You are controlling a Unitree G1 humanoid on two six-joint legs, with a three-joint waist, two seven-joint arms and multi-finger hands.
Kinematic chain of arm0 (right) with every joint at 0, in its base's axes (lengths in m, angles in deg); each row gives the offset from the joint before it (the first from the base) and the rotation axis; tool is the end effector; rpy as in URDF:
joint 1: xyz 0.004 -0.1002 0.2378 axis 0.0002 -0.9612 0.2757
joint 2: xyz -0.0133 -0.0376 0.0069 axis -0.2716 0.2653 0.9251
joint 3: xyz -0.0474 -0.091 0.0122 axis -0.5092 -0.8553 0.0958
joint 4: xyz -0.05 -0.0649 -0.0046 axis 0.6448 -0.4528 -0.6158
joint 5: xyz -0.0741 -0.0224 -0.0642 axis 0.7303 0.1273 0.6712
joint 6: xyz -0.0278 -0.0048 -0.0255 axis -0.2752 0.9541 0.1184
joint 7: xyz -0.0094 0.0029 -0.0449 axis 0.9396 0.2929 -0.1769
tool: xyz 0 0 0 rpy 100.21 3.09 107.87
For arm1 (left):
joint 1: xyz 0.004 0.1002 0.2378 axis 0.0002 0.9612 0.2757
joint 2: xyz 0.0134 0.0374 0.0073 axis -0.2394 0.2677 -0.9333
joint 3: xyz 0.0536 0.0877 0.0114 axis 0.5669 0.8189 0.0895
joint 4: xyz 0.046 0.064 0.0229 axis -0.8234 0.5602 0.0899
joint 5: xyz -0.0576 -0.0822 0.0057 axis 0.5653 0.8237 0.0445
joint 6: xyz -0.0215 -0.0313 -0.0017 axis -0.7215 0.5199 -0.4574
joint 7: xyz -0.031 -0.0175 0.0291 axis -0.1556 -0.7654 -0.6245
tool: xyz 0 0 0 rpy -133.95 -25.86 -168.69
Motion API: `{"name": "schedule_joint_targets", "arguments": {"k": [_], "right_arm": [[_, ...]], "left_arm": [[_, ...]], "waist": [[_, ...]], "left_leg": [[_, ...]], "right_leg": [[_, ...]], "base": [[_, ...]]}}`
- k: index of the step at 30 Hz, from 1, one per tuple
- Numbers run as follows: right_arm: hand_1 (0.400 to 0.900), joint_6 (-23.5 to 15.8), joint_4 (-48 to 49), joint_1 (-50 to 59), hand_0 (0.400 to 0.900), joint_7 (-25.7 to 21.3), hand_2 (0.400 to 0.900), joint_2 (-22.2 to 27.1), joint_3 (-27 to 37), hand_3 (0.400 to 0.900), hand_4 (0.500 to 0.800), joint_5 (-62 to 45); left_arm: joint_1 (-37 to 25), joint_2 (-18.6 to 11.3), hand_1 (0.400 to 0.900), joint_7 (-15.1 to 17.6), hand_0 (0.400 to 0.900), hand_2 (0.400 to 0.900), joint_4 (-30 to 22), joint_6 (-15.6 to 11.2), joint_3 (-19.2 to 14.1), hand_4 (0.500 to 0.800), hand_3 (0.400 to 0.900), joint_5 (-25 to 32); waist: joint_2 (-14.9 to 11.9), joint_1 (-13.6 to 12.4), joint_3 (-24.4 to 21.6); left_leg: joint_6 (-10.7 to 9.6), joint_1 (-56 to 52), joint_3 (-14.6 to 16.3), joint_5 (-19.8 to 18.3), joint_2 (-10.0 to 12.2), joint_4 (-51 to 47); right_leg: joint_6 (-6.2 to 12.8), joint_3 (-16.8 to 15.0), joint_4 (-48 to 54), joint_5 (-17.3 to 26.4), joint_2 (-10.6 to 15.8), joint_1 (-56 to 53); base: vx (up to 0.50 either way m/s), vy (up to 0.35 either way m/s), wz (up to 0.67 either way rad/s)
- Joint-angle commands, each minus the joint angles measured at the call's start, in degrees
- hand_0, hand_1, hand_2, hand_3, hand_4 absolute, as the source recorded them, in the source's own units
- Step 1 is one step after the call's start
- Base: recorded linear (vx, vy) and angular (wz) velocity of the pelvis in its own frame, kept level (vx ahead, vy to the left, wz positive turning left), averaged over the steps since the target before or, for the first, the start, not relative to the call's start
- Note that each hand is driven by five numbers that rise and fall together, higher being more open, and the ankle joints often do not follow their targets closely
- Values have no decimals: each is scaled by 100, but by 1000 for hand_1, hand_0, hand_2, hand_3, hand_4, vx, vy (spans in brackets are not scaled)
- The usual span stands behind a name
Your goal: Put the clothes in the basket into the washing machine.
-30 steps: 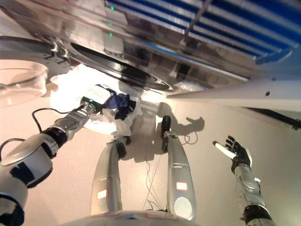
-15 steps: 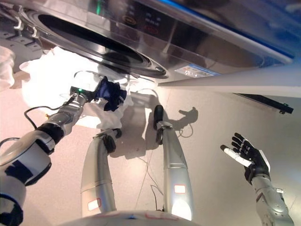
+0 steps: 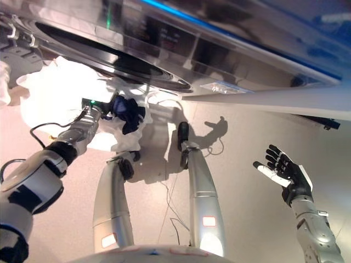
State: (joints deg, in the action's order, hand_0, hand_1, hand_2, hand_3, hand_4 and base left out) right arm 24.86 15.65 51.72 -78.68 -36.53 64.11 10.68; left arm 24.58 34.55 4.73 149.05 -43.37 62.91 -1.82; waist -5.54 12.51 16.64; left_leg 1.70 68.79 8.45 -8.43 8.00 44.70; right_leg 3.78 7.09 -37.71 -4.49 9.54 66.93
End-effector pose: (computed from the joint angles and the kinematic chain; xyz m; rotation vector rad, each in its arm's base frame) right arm 0.1066 -0.3098 0.0254 -0.0642 0.2455 -0.2275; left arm 0.3299 0.2464 0.0965 1.7845 -0.0211 0.1338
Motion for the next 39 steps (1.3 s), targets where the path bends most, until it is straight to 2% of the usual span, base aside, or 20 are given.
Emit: {"name": "schedule_joint_targets", "arguments": {"k": [1,3,4,5,7,9,10,11,12,14,15,16,17,19,21,22,25,32,36,39], "right_arm": [[900,-197,96,-748,900,-284,900,498,379,900,800,71],[900,-168,192,-897,900,-285,900,413,402,900,800,122],[900,-127,176,-953,900,-278,900,285,292,900,800,220],[900,-128,174,-949,900,-279,900,290,286,900,800,221],[900,-85,177,-1045,900,-319,900,196,242,900,800,321],[900,-58,206,-1097,900,-336,900,79,159,900,800,401],[900,-32,195,-1117,900,-344,900,-36,57,900,800,408],[900,-4,202,-1141,900,-354,900,-98,25,900,800,395],[900,-4,203,-1141,900,-355,900,-96,23,900,800,395],[900,43,221,-1233,900,-339,900,-225,-81,900,800,399],[900,71,191,-1248,900,-332,900,-234,-128,900,800,404],[900,83,157,-1254,900,-311,900,-269,-172,900,800,395],[900,107,-877,-863,900,-562,900,-545,-508,900,800,621],[900,32,-1849,-213,900,-930,900,-785,-831,900,800,846],[900,21,-2508,293,900,-1088,900,-983,-879,900,800,734],[900,5,-2753,492,900,-1148,900,-1067,-896,900,800,670],[900,-38,-3260,908,900,-1235,900,-1234,-1004,900,800,461],[900,-161,-3632,1193,900,-1417,900,-1371,-1039,900,800,296],[900,-149,-3890,1160,900,-1481,900,-1409,-984,900,800,318],[900,-165,-4048,1159,900,-1457,900,-1424,-996,900,800,339]], "left_arm": [[451,339,400,290,400,400,295,-37,-634,500,400,956],[595,399,400,402,400,400,246,-149,-964,500,400,1485],[798,534,400,504,400,400,273,-306,-1436,500,400,2170],[804,530,400,506,400,400,270,-308,-1440,500,400,2173],[1065,617,400,644,400,400,112,-530,-1880,500,400,2840],[1403,853,400,748,400,400,36,-768,-2382,500,400,3524],[1617,1113,400,799,400,400,41,-968,-2858,500,400,4262],[1711,1213,400,805,400,400,-6,-1070,-3035,500,400,4540],[1716,1213,400,805,400,400,-9,-1070,-3037,500,400,4542],[1933,1507,400,781,400,400,-111,-1336,-3495,500,400,5394],[1971,1572,400,722,400,400,-94,-1403,-3593,500,400,5645],[1981,1662,400,697,400,400,-188,-1609,-3803,500,400,6159],[2056,1926,400,515,400,400,-382,-1900,-4011,500,400,6808],[1864,2203,400,507,400,400,-495,-2334,-4112,500,400,7569],[1654,2291,400,389,400,400,-379,-2431,-4252,500,400,7946],[1519,2314,400,353,400,400,-349,-2484,-4322,500,400,8161],[1104,2350,400,381,400,400,-204,-2593,-4426,500,400,8375],[212,2111,400,635,400,400,-5,-2939,-4725,500,400,8716],[-112,2068,400,455,400,400,47,-3156,-5038,500,400,9420],[-272,1925,400,393,400,400,128,-3193,-5084,500,400,9501]], "waist": [[235,-28,-449],[220,-46,-482],[198,-82,-496],[191,-77,-475],[161,-126,-438],[116,-177,-380],[56,-197,-356],[30,-200,-320],[26,-200,-302],[-27,-218,-282],[-52,-218,-271],[-76,-220,-259],[-55,-260,-254],[-50,-281,-195],[-44,-261,-201],[-58,-256,-172],[-75,-188,-198],[-155,21,-258],[-211,143,-401],[-250,204,-518]], "left_leg": [[-517,-253,-640,826,-20,-1219],[-546,-488,-642,935,-14,-1509],[-615,-802,-638,1086,3,-1888],[-616,-844,-634,1099,1,-1917],[-659,-1224,-616,1241,13,-2296],[-702,-1713,-585,1398,-45,-2713],[-754,-2112,-547,1546,-113,-3049],[-769,-2318,-528,1600,-140,-3188],[-770,-2350,-525,1607,-140,-3206],[-808,-2705,-510,1724,-162,-3466],[-818,-2839,-489,1756,-159,-3567],[-840,-3015,-465,1811,-155,-3715],[-848,-3255,-437,1865,-166,-3879],[-855,-3470,-424,1922,-168,-4048],[-864,-3694,-375,1962,-139,-4228],[-817,-3706,-304,2122,-125,-4256],[-813,-3844,-235,2122,-90,-4351],[-822,-3872,-87,2096,8,-4420],[-837,-3855,-62,2072,68,-4421],[-856,-3869,-29,2081,113,-4483]], "right_leg": [[25,457,145,-14,-195,-626],[30,511,390,64,-218,-858],[52,538,724,175,-265,-1151],[52,538,745,185,-266,-1187],[87,557,1129,327,-300,-1550],[127,587,1547,474,-379,-1970],[145,591,1885,576,-457,-2340],[157,606,2068,636,-486,-2554],[158,605,2083,642,-488,-2583],[181,597,2450,760,-551,-2990],[189,596,2576,799,-557,-3128],[202,583,2732,852,-583,-3314],[209,574,2963,893,-620,-3580],[214,545,3101,939,-645,-3763],[225,492,3210,971,-675,-3913],[181,511,3250,1122,-671,-3912],[190,412,3307,1146,-719,-3966],[210,243,3291,1175,-793,-3820],[216,167,3278,1149,-852,-3753],[224,147,3298,1152,-891,-3724]], "base": [[13,-37,5],[24,-74,10],[19,-74,11],[23,-76,12],[37,-59,8],[73,-101,9],[85,-111,10],[69,-81,7],[43,-48,4],[67,-63,6],[77,-56,0],[89,-48,-3],[87,-38,-3],[62,-17,-6],[7,13,-17],[-62,21,-15],[4,17,-28],[17,0,-22],[61,-16,-16],[59,-22,-13]]}}
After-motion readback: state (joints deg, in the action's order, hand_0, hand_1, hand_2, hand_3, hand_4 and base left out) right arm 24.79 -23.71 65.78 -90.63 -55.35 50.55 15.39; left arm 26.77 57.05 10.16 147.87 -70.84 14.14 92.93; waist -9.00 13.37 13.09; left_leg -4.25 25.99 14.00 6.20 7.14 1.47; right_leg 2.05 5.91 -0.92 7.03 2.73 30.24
